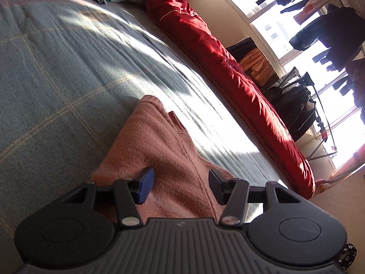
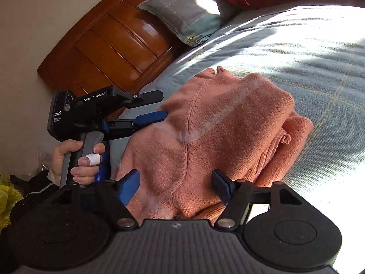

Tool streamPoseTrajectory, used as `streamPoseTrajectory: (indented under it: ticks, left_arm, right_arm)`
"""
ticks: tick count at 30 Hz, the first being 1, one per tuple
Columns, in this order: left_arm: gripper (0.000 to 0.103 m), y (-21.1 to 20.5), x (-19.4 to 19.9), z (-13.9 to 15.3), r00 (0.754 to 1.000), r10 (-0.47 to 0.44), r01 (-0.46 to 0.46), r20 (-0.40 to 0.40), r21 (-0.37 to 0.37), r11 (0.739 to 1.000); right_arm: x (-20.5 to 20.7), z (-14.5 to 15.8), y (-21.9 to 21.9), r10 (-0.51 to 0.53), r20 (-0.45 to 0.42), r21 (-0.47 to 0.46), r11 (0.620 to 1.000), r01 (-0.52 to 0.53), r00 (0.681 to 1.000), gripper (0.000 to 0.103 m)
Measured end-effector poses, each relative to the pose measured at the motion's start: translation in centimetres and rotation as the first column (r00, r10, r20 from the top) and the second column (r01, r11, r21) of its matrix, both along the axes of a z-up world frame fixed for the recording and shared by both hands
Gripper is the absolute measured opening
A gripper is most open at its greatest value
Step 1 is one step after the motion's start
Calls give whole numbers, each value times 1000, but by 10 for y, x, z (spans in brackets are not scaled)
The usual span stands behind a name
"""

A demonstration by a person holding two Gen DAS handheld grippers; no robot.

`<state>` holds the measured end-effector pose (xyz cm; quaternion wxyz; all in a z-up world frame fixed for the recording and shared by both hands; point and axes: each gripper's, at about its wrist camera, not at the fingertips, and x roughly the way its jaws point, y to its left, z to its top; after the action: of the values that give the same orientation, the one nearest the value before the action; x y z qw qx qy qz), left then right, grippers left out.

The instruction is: Fold clothes

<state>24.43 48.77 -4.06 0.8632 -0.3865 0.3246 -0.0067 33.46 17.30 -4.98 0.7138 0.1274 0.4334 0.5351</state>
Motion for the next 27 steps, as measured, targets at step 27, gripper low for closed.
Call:
streamPoseTrajectory:
  ticks: [27]
  left_arm:
    - [58,-51,-73,31,993,-49,73,-103,244,967]
  right_arm:
    - [-95,33,46,173,377,-261,963,-75,910,83]
